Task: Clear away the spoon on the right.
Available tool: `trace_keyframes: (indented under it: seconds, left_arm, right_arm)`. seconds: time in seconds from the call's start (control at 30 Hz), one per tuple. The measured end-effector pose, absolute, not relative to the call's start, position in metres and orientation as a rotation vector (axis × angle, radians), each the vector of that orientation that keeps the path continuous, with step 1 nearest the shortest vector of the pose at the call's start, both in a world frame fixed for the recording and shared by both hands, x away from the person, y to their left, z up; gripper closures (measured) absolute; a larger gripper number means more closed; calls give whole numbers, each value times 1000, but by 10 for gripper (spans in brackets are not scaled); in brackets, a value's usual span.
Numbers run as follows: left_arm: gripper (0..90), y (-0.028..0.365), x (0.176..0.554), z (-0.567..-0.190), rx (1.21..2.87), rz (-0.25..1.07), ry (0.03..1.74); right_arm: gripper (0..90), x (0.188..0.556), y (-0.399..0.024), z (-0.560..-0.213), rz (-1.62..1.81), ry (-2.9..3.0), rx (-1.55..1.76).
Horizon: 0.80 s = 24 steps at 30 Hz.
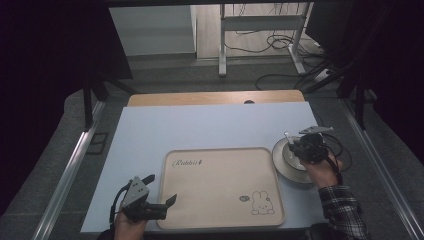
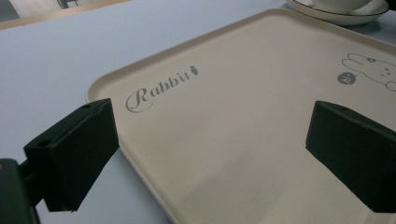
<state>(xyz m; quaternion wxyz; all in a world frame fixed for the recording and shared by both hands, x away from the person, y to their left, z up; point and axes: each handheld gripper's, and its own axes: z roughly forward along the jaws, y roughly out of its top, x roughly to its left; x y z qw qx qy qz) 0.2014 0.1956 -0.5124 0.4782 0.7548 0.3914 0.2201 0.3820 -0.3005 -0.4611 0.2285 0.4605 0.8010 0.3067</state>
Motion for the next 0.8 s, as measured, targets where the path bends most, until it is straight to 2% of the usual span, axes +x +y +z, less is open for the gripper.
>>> trace_keyframes:
  seconds: [0.8]
  left_arm:
    - [23,195,201,-512,1841,539,952]
  right_arm:
    - [762,368,-307,-424,919,2209,1222]
